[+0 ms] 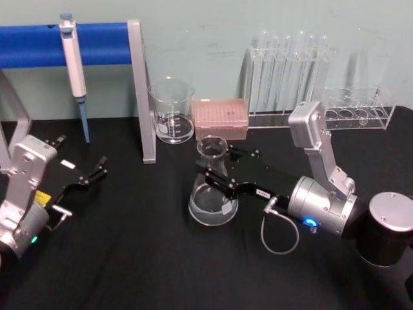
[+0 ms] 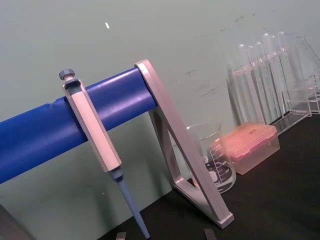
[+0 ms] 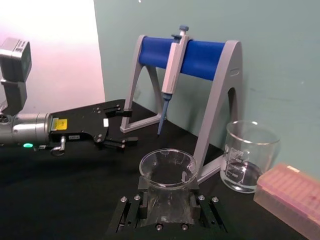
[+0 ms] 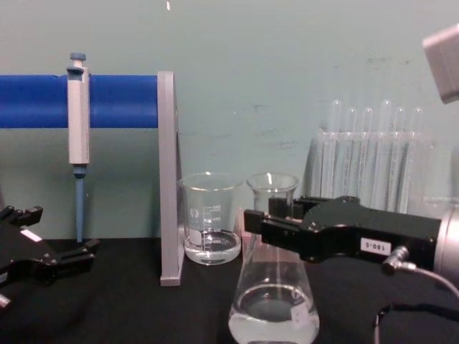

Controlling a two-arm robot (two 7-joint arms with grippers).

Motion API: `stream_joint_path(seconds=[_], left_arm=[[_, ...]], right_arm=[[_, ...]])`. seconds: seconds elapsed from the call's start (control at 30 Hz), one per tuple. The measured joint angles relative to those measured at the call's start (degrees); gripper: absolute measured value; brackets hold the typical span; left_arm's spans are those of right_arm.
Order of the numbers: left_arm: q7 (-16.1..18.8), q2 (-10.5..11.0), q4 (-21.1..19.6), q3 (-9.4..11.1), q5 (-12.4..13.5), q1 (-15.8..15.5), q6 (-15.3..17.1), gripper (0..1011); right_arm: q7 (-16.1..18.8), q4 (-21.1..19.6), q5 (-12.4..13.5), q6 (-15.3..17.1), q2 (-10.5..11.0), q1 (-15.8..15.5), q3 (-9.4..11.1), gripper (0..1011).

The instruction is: Grasp the erlenmeyer flask with one hand, shake it three times, then place it back.

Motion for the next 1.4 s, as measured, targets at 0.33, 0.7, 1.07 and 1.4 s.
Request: stream_joint_path(seconds=[0.33, 0.7, 1.07, 1.4], left_arm=[[0.0, 0.0, 0.0, 0.0, 0.0, 0.0, 0.0, 1001], [0.0, 0.0, 0.0, 0.0, 0.0, 0.0, 0.0, 1001], [0.0, 0.0, 0.0, 0.0, 0.0, 0.0, 0.0, 1001], [0.0, 0.0, 0.0, 0.0, 0.0, 0.0, 0.0, 1001]], right_arm=[[2.1, 1.7, 0.0, -1.5, 0.3, 0.9, -1.4, 450], [3.8, 3.7, 0.0, -3.4, 0.3, 1.7, -2.5, 450], [4.6, 6.3, 0.0, -4.0, -0.2, 2.2, -3.2, 451], [5.4, 8.0, -0.1, -4.6, -0.6, 2.9, -3.7, 450]])
